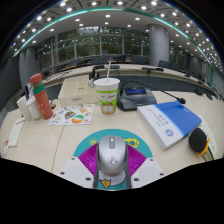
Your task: Arrange mouse
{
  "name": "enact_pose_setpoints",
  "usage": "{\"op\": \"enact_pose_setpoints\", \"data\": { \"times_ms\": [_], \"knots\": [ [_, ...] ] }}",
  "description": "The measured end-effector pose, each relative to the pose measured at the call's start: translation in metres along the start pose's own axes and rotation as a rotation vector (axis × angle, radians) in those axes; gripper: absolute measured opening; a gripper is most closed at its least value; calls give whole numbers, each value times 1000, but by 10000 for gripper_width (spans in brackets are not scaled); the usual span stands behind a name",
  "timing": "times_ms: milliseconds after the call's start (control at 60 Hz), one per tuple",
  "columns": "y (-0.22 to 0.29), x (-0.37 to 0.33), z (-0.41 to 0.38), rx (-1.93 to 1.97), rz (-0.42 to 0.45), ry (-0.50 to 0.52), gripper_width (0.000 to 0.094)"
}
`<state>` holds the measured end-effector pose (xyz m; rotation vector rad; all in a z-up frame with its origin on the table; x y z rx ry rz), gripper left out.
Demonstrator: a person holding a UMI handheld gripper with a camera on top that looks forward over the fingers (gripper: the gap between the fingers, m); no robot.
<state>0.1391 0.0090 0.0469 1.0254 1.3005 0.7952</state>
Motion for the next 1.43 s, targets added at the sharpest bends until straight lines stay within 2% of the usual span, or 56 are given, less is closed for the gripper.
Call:
{"op": "enact_pose_setpoints", "data": {
  "times_ms": [67,183,283,333,567,917,1167,1433],
  "knots": [
    [-15,6,3,3,-29,-10,404],
    [-30,6,4,11,-70,16,541],
    [-22,-7,6,-16,-57,19,870],
    [-15,-19,8,-35,-47,17,842],
    [20,-127,7,-43,-25,30,856],
    [30,-290,3,-44,7,7,859],
    [30,-361,-9,-42,45,-18,860],
    [21,-393,-12,-58,57,-43,860]
  ]
}}
Point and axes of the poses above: the point between the fingertips, and its own axes, seen from behind it with the camera up: z to the right, y up, x forward, the way the camera looks, the point moved 4 cm from there along -x, backward, against the way the camera looks, and after that the axes turned 14 degrees about z, right-handed, at the moved point
